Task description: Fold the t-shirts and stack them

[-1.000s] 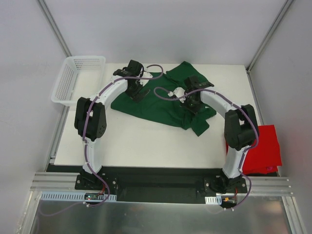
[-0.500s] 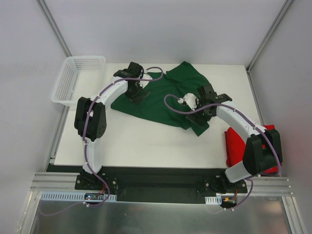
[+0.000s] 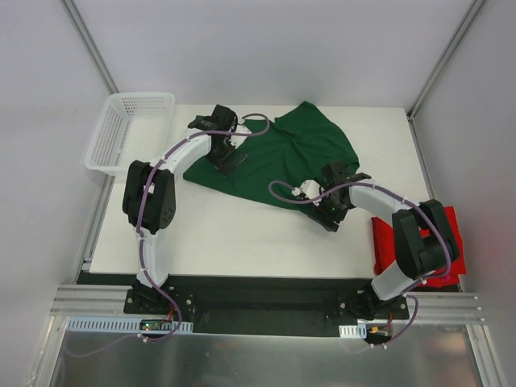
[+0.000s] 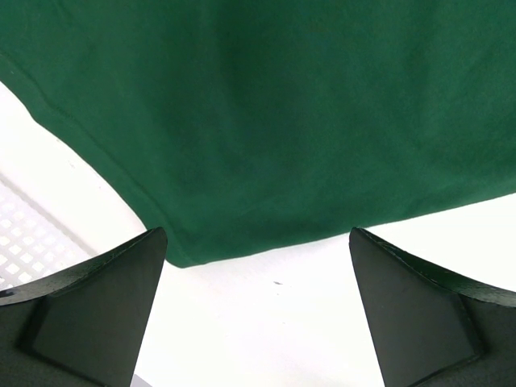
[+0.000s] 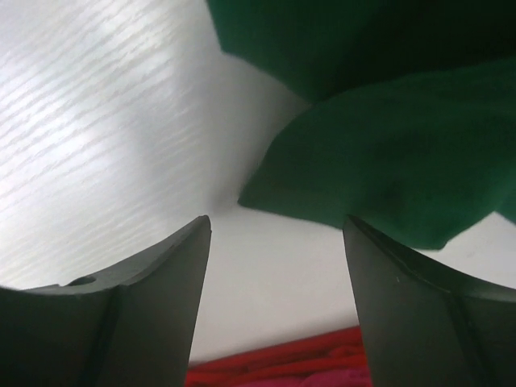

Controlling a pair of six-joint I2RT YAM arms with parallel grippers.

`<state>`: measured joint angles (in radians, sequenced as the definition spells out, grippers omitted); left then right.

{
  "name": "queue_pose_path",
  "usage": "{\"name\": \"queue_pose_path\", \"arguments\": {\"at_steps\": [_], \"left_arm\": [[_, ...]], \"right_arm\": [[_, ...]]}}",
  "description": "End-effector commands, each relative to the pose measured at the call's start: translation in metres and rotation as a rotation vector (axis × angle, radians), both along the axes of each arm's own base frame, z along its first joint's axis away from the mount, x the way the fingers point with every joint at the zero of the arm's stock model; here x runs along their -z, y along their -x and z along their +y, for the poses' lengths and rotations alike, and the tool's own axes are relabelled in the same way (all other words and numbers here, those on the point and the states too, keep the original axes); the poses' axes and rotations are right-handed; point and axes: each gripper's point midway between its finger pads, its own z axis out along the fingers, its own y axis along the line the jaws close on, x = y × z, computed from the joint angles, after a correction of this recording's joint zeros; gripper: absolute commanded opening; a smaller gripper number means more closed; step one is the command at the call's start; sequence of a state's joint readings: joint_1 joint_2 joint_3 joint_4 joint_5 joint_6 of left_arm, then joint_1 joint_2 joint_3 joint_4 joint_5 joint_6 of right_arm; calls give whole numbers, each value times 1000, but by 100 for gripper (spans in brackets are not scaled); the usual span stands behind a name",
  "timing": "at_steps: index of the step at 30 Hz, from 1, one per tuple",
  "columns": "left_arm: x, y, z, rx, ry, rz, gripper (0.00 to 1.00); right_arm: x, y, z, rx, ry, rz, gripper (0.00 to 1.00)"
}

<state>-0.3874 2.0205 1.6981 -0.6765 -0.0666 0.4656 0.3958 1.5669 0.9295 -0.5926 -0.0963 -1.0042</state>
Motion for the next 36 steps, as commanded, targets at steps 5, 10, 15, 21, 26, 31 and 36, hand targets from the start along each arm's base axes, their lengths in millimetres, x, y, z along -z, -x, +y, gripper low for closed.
{"name": "queue_pose_path", "arguments": {"at_steps": [5,10,15,21,26,31,36], "left_arm": [[-31,8,4,19,-10,-64,98],[-34,10,5,17,-11,-73,98],[-34,10,6,19,-15,-74,98],[-31,9,5,19,-17,-67,98],[-30,7,5,22,-21,-66,98],[-33,4,2,27,-21,-77,98],[-36,3,2,35,-30,-87,98]], "right_arm": [[20,-26,17,-25,-23,-25,69],[23,-34,20,-25,-2,-33,41],[19,-23,16,-45,18,15,1],[-16,4,8,-87,20,64,1],[-59,36,-7,-145,43,119,1],[-83,74,-23,-199,80,258,1],[-84,106,-44,-254,161,412,1]]}}
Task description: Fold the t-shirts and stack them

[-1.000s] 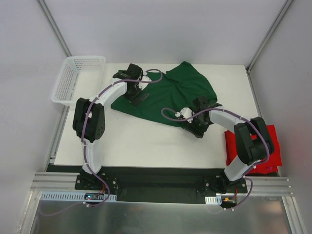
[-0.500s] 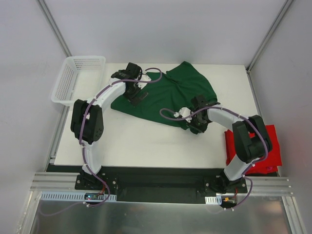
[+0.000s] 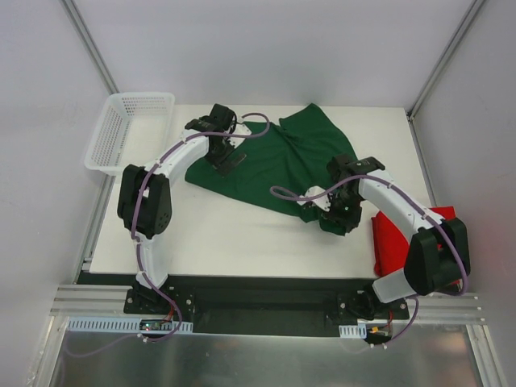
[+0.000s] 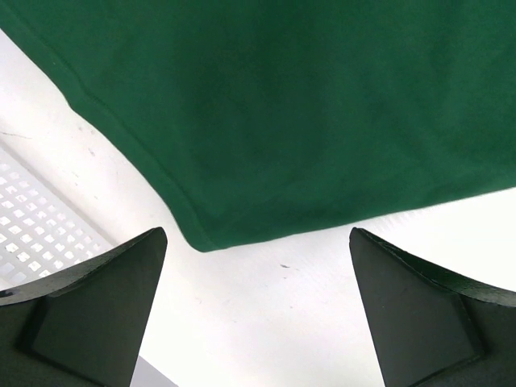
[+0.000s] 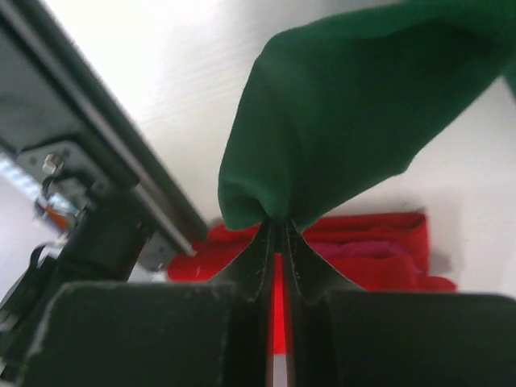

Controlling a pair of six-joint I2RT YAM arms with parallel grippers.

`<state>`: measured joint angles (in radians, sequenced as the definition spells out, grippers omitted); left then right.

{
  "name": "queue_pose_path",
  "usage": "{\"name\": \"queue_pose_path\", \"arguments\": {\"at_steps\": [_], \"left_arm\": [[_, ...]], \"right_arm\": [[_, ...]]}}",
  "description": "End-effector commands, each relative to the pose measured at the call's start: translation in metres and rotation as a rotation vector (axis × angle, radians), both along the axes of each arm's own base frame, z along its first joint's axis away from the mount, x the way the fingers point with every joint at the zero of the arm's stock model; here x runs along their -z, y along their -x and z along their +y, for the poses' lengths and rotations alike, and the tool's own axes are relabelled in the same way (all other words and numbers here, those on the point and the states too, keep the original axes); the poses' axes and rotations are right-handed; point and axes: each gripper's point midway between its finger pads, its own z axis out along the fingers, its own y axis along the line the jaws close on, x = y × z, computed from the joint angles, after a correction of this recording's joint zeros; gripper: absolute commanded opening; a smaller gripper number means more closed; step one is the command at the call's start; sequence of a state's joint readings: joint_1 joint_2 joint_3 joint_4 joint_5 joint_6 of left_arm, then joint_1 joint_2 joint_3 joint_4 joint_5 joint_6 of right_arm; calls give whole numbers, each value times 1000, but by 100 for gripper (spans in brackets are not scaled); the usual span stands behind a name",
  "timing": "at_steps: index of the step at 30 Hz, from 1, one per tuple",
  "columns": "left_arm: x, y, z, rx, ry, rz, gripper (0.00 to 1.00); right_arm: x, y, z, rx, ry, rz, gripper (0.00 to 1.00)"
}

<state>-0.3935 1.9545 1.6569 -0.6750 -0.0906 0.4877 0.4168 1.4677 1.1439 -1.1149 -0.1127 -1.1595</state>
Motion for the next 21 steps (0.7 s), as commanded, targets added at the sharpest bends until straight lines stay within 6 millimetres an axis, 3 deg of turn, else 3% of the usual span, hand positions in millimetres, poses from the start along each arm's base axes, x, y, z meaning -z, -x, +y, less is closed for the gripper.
{"name": "queue_pose_path", "arguments": {"at_steps": [1,6,10,15,21], "left_arm": [[-21,-5,-3,20,-13,-56,98],[-22,-4,0,21,-29,-60,98],[-22,-4,0,21,-32,-63,98],[-24,-2,1,19,-28,-65,98],[-29,-1,1,23,-34,-77,98]], "right_arm": [[-12,63,-30,-82,118,280,1],[-28,79,-46,-108,196,368,1],[-45,74,-37,-98,157,372,1],[-69,50,-22,-87,88,251,1],[-101,13,-22,-68,80,57,1]]}}
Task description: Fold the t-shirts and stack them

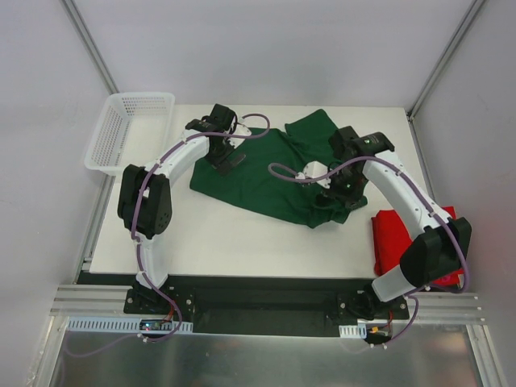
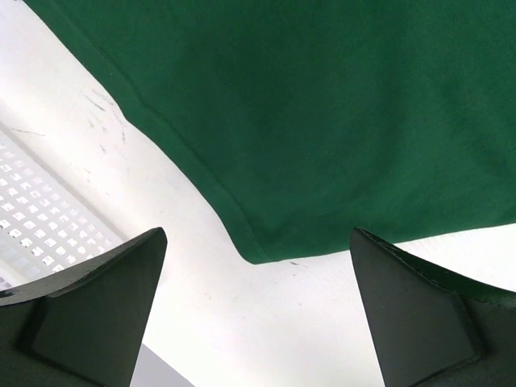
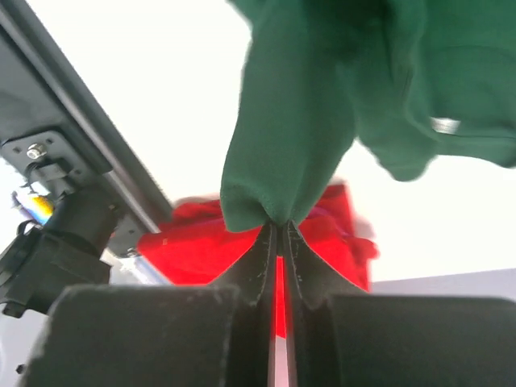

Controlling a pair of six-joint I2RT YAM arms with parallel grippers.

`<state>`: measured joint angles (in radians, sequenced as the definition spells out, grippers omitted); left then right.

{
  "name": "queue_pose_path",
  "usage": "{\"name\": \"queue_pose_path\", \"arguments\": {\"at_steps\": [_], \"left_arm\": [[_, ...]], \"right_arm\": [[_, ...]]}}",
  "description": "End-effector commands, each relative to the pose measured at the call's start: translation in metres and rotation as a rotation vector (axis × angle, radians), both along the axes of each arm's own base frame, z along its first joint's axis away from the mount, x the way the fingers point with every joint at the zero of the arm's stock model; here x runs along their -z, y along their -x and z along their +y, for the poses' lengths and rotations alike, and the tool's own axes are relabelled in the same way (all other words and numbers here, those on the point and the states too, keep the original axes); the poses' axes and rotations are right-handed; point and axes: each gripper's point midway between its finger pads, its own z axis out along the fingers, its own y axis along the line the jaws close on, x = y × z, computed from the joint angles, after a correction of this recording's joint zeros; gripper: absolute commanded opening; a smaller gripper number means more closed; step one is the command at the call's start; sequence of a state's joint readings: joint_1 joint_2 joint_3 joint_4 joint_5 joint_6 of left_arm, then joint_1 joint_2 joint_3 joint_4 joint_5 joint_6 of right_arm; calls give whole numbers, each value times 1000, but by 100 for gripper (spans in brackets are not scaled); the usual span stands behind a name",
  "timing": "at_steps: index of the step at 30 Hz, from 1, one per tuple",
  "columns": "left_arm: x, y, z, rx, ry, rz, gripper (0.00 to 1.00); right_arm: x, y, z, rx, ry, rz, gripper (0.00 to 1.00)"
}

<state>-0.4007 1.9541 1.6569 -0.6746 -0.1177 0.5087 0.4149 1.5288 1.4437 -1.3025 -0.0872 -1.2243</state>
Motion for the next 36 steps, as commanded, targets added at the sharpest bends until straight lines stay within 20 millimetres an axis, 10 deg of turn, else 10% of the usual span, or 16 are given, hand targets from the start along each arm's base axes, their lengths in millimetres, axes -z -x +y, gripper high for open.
{"name": "queue_pose_path", "arguments": {"at_steps": [1,8,20,36], "left_arm": [[-27,0,0,11,-4,-64,98],[-25,2,0,10,-5,-58,98],[-27,1,-5,18,-4,-65,98],[-24,-2,-4,21,-31,-67,98]], "right_arm": [[-45,37,-27,7,68,93,1],[-86,7,-28,39,11,-164,1],[-90,10,-30,64,-7,-194,1],[-22,99,-30,-159,174,271,1]]}}
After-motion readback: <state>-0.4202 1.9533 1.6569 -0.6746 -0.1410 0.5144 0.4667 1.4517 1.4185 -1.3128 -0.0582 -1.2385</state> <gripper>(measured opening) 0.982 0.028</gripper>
